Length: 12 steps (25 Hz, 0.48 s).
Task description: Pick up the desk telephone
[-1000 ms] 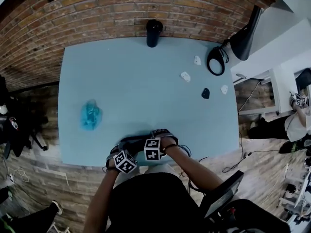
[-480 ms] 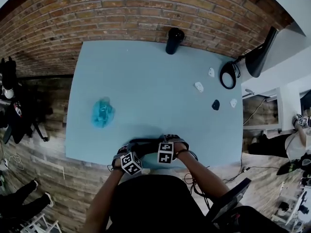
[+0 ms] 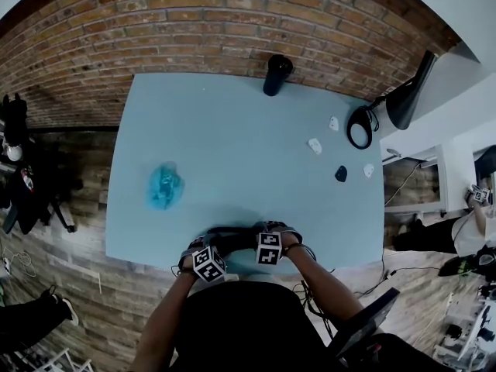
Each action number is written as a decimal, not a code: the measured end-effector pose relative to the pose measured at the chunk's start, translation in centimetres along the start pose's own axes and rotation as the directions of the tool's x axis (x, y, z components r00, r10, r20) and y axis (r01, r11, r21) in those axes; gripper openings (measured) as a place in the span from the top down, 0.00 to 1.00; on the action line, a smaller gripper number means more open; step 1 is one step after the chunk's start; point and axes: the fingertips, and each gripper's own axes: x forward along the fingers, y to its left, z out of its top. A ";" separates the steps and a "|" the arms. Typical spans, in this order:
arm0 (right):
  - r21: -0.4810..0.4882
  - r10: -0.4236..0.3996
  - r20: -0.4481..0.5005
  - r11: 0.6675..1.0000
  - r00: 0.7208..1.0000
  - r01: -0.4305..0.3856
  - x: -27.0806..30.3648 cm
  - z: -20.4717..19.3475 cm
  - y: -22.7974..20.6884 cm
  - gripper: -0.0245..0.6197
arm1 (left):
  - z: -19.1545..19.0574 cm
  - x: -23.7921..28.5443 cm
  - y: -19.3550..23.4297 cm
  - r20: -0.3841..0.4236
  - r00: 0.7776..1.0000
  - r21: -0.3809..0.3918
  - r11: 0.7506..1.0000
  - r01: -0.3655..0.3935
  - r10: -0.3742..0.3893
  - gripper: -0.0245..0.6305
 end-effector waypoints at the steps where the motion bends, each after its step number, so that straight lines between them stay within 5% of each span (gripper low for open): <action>1: 0.002 -0.002 0.003 1.000 1.000 0.002 0.0 0.1 0.0 0.48 | 0.0 -0.1 0.0 0.000 1.000 -0.001 1.000 0.005 -0.005 0.51; 12: 0.027 -0.022 0.040 0.999 0.999 0.021 0.5 0.6 0.1 0.48 | -0.5 0.0 0.3 0.000 1.000 0.008 1.000 0.009 -0.009 0.50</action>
